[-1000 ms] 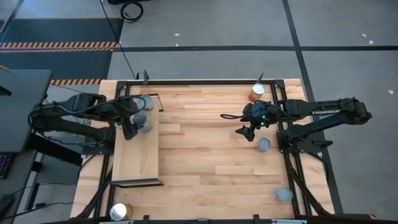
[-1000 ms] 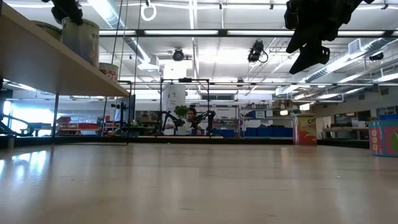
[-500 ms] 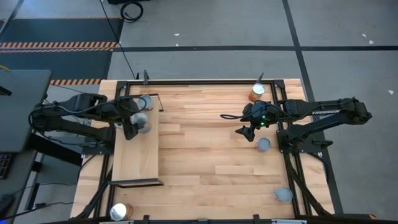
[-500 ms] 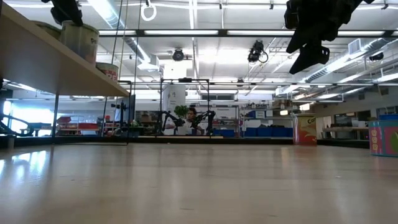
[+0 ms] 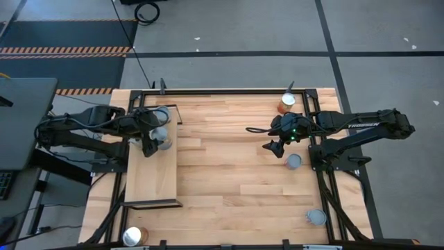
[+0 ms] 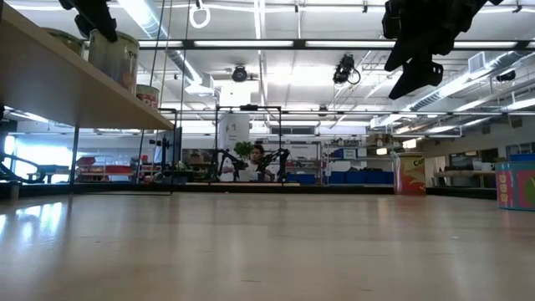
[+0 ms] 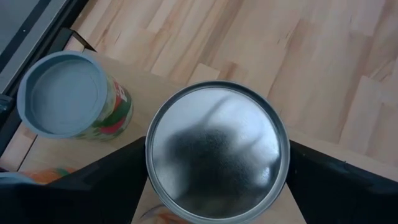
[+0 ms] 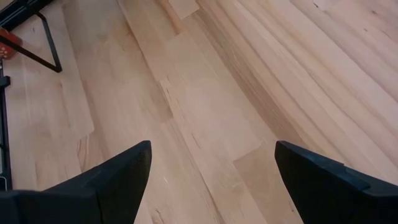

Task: Pick and place cans onto a shelf
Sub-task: Put the canned peaches on the shelf aligned with the other canned peaches

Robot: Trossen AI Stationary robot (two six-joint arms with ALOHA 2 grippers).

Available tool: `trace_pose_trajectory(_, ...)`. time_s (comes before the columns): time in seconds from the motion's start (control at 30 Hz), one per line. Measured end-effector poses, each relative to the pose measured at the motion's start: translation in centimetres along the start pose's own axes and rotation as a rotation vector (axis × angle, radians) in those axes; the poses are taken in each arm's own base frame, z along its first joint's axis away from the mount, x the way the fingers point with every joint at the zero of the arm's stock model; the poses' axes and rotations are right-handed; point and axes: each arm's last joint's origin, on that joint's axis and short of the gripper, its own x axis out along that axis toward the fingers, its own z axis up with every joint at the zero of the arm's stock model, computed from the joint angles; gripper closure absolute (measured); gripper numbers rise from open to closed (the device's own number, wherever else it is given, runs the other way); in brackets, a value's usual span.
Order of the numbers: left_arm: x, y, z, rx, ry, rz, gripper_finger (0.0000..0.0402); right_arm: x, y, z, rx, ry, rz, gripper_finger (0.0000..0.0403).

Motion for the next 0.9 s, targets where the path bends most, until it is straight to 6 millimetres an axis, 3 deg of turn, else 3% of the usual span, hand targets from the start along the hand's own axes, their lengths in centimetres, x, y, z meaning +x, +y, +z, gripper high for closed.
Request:
trace_pose_trajectory(0.7, -0.01, 0.0, -0.28, -0.011, 0.039, -0.024, 0.0049, 0.0, 0.0, 0.0, -0.005, 0.0, 0.0, 0.0054)
trace_pose_trajectory(0.9, -0.94, 0.29, -0.4, -0.005, 0.068, -0.019, 0.0049, 0.0, 0.0, 0.0, -0.005, 0.0, 0.0, 0.0054)
